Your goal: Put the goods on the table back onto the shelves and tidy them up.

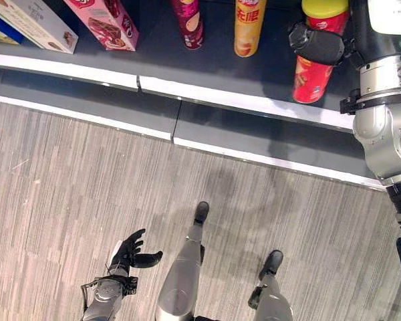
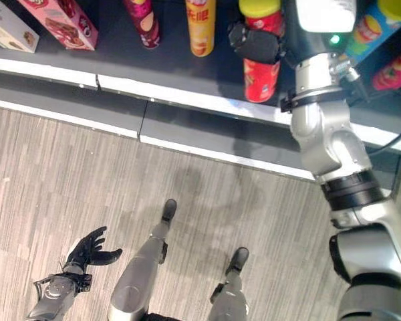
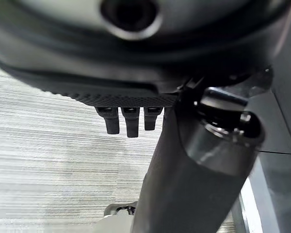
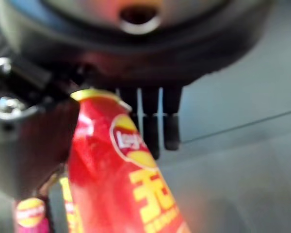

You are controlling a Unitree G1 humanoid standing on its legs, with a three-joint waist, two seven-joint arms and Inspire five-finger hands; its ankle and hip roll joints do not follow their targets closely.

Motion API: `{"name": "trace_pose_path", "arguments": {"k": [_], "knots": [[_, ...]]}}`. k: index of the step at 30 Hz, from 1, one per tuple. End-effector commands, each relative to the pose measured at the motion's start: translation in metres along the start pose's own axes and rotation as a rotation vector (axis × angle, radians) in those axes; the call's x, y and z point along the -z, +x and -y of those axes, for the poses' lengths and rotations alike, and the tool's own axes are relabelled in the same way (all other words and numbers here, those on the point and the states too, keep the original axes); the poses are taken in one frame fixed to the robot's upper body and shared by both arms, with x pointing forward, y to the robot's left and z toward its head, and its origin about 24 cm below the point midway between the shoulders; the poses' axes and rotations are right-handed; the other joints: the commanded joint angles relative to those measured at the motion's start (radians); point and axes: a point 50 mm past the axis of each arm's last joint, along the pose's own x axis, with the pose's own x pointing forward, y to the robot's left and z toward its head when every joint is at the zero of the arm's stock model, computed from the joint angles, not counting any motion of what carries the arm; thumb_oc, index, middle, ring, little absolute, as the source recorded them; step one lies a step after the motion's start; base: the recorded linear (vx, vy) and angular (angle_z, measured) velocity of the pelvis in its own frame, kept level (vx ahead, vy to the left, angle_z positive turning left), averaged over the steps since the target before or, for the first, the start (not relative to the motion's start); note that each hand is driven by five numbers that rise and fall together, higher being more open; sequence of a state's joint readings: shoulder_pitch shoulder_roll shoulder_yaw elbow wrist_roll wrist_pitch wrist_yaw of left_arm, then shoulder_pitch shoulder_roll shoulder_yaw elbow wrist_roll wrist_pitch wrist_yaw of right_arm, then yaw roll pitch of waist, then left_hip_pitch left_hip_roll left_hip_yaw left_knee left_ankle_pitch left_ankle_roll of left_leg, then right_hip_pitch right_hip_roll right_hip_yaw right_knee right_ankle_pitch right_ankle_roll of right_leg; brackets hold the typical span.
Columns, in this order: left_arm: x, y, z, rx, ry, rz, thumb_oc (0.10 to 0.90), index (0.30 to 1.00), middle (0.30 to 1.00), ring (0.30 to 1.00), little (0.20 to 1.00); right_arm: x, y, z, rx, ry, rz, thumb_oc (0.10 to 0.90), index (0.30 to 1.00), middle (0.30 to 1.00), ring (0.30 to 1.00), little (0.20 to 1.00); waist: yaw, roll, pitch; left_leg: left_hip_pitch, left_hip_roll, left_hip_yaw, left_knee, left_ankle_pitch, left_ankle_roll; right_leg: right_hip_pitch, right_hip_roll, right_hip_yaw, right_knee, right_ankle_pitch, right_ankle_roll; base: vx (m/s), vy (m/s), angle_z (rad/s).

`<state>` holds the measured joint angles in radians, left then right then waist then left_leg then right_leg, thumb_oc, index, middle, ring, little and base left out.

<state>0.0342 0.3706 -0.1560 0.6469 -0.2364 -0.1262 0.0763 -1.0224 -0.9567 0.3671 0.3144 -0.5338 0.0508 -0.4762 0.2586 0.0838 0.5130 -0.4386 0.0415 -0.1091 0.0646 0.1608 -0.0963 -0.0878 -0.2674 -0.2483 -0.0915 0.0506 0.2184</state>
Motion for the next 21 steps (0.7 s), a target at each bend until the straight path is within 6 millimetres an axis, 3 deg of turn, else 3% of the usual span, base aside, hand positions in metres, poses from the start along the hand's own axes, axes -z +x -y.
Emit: {"name": "trace_pose_path", "arguments": {"k": [1,10,21], "knots": [[0.015,-0.013,-0.021,-0.037,0.057,-0.025,0.800,0.900,0.900,0.900,0.900,-0.010,0.035,0.060,0.294,-0.058,0.099,0.400,0.300,0.300,0.300,0.300,0.009,0.012,-0.107,-0.006,0.036,-0.045,0.045,-0.115,-0.031,-0.057,-0.042,0.045,0.092,-0.047,0.012,0.00,0.000,0.18],[0.005,-0.009,-0.017,-0.026,0.058,0.011,0.800,0.900,0.900,0.900,0.900,0.006,0.043,0.076,0.379,-0.108,0.024,0.400,0.300,0.300,0.300,0.300,0.034,0.029,-0.108,-0.044,0.014,-0.074,0.045,-0.108,-0.027,-0.060,-0.056,0.013,0.086,-0.047,0.022,0.01,-0.001,0.11],[-0.007,-0.003,-0.007,-0.016,0.050,0.059,0.800,0.900,0.900,0.900,0.900,0.029,0.026,0.076,0.580,-0.017,-0.180,0.400,0.300,0.300,0.300,0.300,0.041,0.058,-0.103,-0.083,-0.011,-0.091,0.053,-0.109,-0.021,-0.075,-0.069,-0.005,0.083,-0.048,0.027,0.00,0.003,0.05]]}}
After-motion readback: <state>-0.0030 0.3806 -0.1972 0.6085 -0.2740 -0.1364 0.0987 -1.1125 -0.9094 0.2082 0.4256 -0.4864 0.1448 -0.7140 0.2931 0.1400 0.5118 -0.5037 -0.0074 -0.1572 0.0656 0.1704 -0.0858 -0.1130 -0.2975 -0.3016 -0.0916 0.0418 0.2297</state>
